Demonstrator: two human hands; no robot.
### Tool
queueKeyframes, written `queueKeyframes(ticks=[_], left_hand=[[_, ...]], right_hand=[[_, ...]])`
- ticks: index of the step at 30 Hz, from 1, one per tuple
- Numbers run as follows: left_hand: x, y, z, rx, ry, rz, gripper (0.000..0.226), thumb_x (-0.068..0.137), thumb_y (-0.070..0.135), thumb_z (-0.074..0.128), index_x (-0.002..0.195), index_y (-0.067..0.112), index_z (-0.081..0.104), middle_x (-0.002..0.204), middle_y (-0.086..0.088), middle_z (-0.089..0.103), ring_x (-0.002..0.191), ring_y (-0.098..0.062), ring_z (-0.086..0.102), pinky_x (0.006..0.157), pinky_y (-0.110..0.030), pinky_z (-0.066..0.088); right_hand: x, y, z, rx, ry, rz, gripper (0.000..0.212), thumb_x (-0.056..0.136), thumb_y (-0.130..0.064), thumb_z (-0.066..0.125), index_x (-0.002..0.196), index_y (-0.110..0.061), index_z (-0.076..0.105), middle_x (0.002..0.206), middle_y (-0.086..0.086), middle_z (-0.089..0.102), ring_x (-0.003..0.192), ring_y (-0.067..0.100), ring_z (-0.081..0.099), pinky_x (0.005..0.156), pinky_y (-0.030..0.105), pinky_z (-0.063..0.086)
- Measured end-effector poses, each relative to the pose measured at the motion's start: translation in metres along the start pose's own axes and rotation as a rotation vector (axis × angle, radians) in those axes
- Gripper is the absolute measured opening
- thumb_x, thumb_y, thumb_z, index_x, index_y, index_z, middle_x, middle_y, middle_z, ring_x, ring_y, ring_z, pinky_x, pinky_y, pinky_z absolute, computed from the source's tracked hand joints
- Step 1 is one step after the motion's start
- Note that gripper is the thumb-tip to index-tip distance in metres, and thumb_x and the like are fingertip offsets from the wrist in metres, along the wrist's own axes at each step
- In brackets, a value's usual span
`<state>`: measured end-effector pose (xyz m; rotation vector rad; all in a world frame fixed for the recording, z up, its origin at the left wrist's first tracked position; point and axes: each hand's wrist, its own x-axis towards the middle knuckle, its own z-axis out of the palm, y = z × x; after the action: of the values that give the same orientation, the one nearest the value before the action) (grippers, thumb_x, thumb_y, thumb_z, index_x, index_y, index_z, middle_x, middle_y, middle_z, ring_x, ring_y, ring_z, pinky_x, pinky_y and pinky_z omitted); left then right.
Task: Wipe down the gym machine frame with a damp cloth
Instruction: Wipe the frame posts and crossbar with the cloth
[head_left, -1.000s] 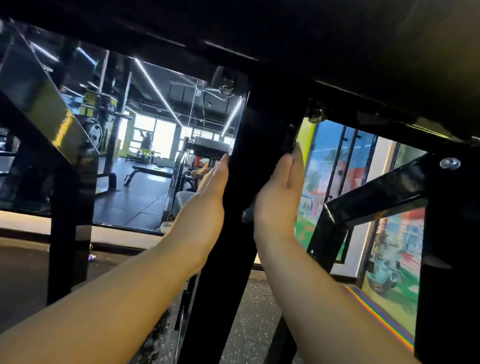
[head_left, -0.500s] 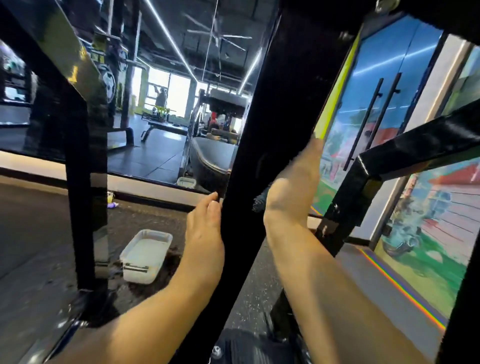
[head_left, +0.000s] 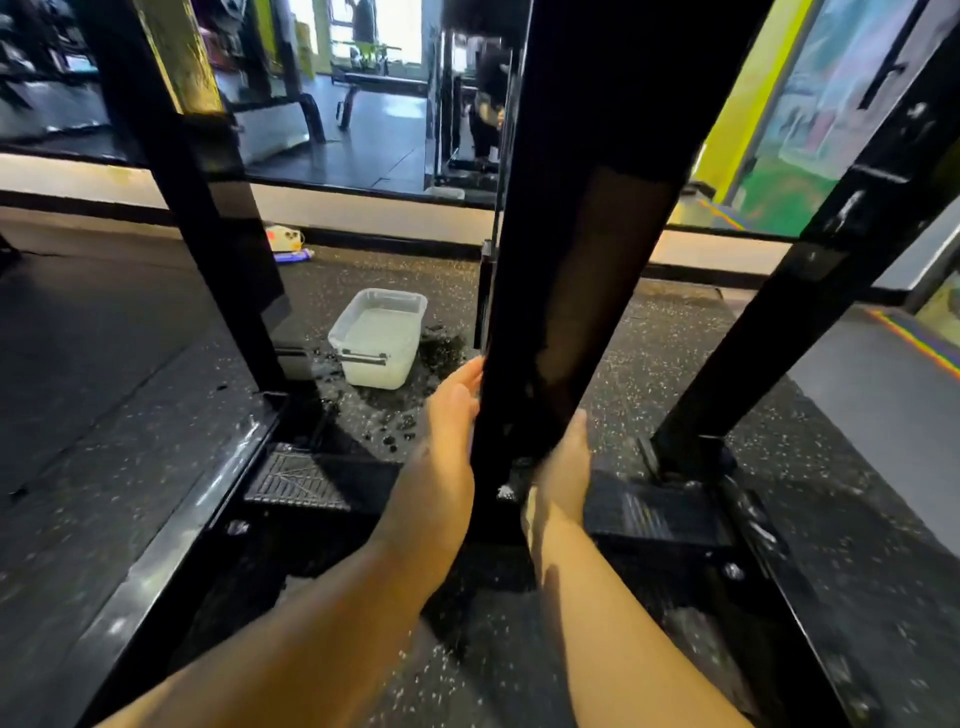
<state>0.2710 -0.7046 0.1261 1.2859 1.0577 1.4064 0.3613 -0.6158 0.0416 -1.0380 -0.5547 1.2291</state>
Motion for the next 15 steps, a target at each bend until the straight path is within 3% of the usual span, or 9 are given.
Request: queueKeyframes(ticks=[3, 6, 9, 11, 15], left_hand=[[-0.001, -0.021, -0.01, 0.067, 0.001, -0.057, 0.037, 0.104, 0.028, 0.018, 0.131, 0.041, 0.04, 0.129, 0.026, 0.047, 0.123, 0.008, 0.042, 0.09, -0.006, 0.039], [0.0, -0.023, -0.011, 0.092, -0.004, -0.072, 0.035, 0.104, 0.031, 0.017, 0.123, 0.049, 0.042, 0.131, 0.026, 0.046, 0.124, 0.004, 0.042, 0.097, -0.014, 0.037], [0.003, -0.02, -0.014, 0.104, -0.059, -0.088, 0.036, 0.105, 0.026, 0.017, 0.125, 0.045, 0.04, 0.128, 0.028, 0.046, 0.122, 0.005, 0.043, 0.088, -0.002, 0.04], [0.004, -0.018, -0.016, 0.102, -0.102, -0.11, 0.038, 0.105, 0.026, 0.017, 0.137, 0.038, 0.035, 0.136, 0.021, 0.043, 0.126, 0.002, 0.041, 0.085, -0.001, 0.038], [0.002, -0.007, -0.019, 0.086, -0.115, -0.174, 0.044, 0.103, 0.033, 0.014, 0.144, 0.029, 0.03, 0.146, 0.012, 0.036, 0.133, -0.008, 0.036, 0.092, -0.012, 0.036]], right_hand=[[0.008, 0.023, -0.013, -0.015, -0.005, 0.014, 0.049, 0.098, -0.048, 0.039, 0.137, -0.02, 0.053, 0.133, 0.001, 0.059, 0.124, 0.015, 0.054, 0.108, 0.038, 0.039], [0.014, 0.052, -0.03, -0.076, -0.02, 0.055, 0.049, 0.093, -0.055, 0.043, 0.131, -0.026, 0.058, 0.13, -0.001, 0.061, 0.121, 0.015, 0.056, 0.106, 0.038, 0.04], [0.02, 0.068, -0.039, -0.039, 0.011, 0.203, 0.045, 0.101, -0.046, 0.037, 0.124, -0.017, 0.062, 0.118, 0.003, 0.067, 0.103, 0.012, 0.064, 0.087, 0.027, 0.049], [0.016, 0.064, -0.038, -0.065, 0.034, 0.237, 0.045, 0.103, -0.044, 0.032, 0.12, -0.015, 0.061, 0.114, 0.003, 0.067, 0.1, 0.013, 0.062, 0.081, 0.026, 0.047], [-0.001, 0.037, -0.027, -0.057, -0.004, 0.261, 0.05, 0.105, -0.042, 0.023, 0.135, -0.013, 0.051, 0.123, -0.002, 0.056, 0.121, 0.019, 0.05, 0.091, 0.027, 0.038]])
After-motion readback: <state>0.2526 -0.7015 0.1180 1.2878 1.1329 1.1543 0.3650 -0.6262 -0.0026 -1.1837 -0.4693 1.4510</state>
